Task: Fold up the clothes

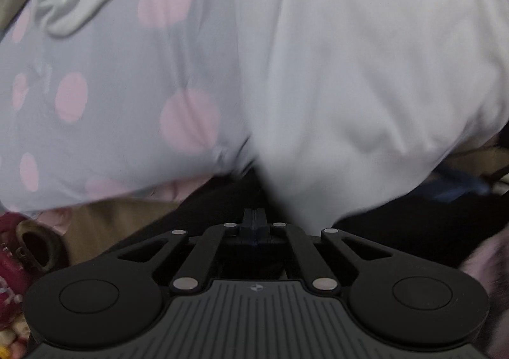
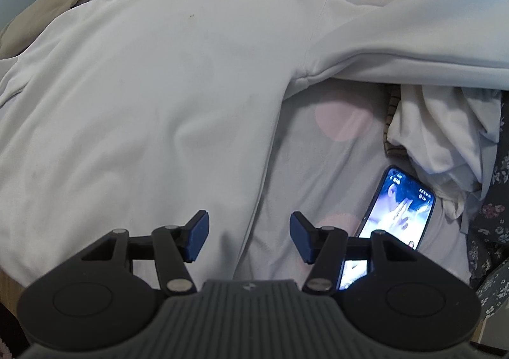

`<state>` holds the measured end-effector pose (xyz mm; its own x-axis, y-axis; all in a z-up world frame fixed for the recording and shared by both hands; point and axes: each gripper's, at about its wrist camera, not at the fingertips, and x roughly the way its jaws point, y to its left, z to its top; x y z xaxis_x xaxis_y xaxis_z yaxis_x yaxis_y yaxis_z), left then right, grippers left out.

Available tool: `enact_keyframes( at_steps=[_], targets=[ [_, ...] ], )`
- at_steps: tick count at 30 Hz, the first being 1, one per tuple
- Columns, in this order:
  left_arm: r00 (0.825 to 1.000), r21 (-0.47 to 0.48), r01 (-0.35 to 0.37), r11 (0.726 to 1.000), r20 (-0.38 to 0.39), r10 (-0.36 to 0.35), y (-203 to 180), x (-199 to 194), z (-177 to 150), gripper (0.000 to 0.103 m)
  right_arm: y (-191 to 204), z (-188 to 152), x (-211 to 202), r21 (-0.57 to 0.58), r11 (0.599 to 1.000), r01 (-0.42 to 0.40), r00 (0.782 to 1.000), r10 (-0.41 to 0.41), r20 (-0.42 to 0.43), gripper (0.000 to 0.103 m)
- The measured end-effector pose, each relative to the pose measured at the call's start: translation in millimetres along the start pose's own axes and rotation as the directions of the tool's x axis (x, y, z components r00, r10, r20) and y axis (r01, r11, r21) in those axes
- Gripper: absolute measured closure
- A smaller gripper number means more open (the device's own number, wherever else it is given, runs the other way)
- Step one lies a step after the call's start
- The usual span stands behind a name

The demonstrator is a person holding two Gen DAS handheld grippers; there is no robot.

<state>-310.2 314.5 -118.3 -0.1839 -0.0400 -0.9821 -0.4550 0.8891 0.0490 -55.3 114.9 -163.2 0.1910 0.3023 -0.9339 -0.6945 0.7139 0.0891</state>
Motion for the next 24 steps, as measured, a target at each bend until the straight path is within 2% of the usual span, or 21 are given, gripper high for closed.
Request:
enact_keyframes(
  at_steps=[4, 7, 9, 11, 13, 15, 20, 21, 22, 23, 24],
  targets=[
    [0.995, -0.007, 0.073, 0.997, 0.069, -0.073, -3.9, -6.9, 10.2, 0.103, 1.6, -6.2, 2.9, 0.027, 0.999, -0.044, 0.998, 0.045, -0.05, 0.043],
    [0.981, 0.024, 0.114, 0.993, 0.154, -0.116, -12.1, -20.0, 20.5, 0.101, 4.2, -15.2, 5.8, 0.046, 0.997, -0.068, 0.993, 0.072, -0.098, 0.043],
    [0.969, 0.04, 0.132, 0.99, 0.205, -0.138, -19.0, -27.4, 32.3, 0.091, 4.8, -24.0, 9.6, 0.077, 0.993, -0.095, 0.984, 0.105, -0.144, 0.044],
    [0.956, 0.05, 0.147, 0.988, 0.25, -0.155, -26.8, -32.4, 45.8, 0.09, 5.3, -33.8, 15.6, 0.115, 0.986, -0.121, 0.97, 0.142, -0.2, 0.046],
    [0.944, 0.055, 0.166, 0.985, 0.28, -0.174, -34.5, -27.6, 57.8, 0.089, 9.1, -42.7, 25.0, 0.11, 0.988, -0.11, 0.959, 0.134, -0.25, 0.053],
    [0.933, 0.062, 0.179, 0.982, 0.305, -0.189, -42.3, -21.7, 69.4, 0.089, 13.1, -51.3, 34.3, 0.101, 0.99, -0.097, 0.946, 0.123, -0.299, 0.054],
    [0.938, 0.085, 0.136, 0.987, 0.308, -0.156, -55.1, -1.8, 85.4, 0.089, 13.6, -59.1, 59.4, 0.177, 0.978, -0.109, 0.921, 0.166, -0.353, 0.057],
    [0.94, 0.085, 0.128, 0.988, 0.307, -0.148, -56.0, 1.9, 86.8, 0.089, 13.8, -58.9, 61.9, 0.198, 0.972, -0.124, 0.919, 0.187, -0.346, 0.067],
    [0.941, 0.079, 0.124, 0.989, 0.307, -0.142, -54.0, 4.3, 86.5, 0.088, 14.7, -58.3, 62.8, 0.203, 0.971, -0.124, 0.92, 0.189, -0.344, 0.081],
    [0.942, 0.072, 0.121, 0.99, 0.308, -0.137, -51.0, 6.3, 85.4, 0.086, 16.5, -57.6, 61.7, 0.185, 0.976, -0.111, 0.922, 0.17, -0.347, 0.092],
    [0.942, 0.063, 0.118, 0.991, 0.308, -0.132, -47.7, 7.4, 84.4, 0.085, 17.6, -57.1, 58.7, 0.173, 0.978, -0.118, 0.919, 0.174, -0.355, 0.096]
  ],
)
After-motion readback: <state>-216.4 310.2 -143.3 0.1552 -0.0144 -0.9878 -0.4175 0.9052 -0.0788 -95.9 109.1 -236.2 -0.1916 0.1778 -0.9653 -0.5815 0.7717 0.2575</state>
